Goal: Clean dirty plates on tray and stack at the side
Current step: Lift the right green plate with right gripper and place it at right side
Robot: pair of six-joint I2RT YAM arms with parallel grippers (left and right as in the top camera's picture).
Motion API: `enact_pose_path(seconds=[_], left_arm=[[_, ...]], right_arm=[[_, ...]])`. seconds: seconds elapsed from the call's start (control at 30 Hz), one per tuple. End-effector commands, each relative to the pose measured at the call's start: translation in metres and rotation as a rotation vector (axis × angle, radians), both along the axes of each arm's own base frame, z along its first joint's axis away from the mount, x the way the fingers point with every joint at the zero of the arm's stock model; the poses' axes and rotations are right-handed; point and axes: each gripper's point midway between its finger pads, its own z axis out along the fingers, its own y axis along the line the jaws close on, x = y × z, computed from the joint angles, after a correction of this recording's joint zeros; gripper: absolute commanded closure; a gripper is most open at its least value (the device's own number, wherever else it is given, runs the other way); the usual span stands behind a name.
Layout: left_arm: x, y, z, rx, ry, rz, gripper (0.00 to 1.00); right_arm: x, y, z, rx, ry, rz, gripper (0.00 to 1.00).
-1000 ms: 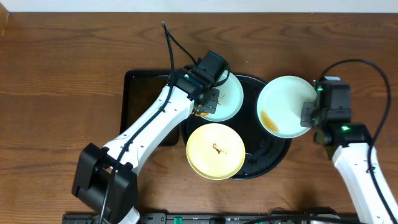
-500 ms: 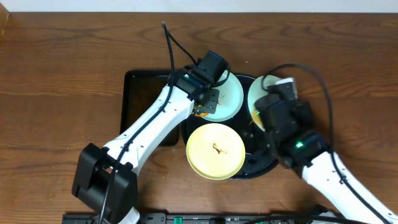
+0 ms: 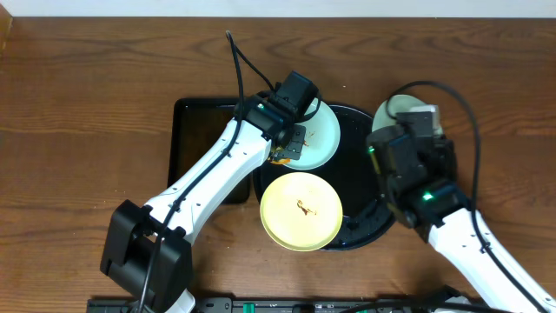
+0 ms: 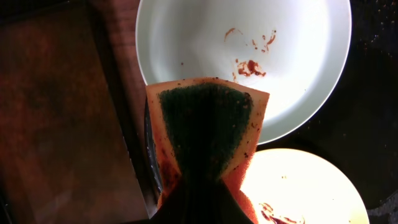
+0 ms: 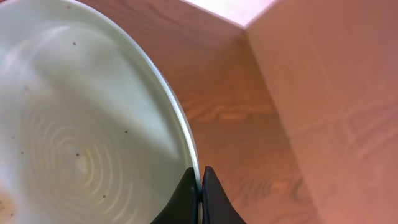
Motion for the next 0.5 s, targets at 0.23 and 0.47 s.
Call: enact_pose_path(seconds=[0.23, 0.47], left_arm=[[0.000, 0.004, 0.008, 0.010, -0.025, -0.006, 0.90], [0.000, 0.004, 0.008, 0.010, -0.025, -0.006, 0.90]], right_arm=[[-0.008, -0.087, -0.032, 0.446, -0.074, -0.349, 0.99], [-0.023, -0.144, -0.060, 0.636, -0.085, -0.542, 0.99]])
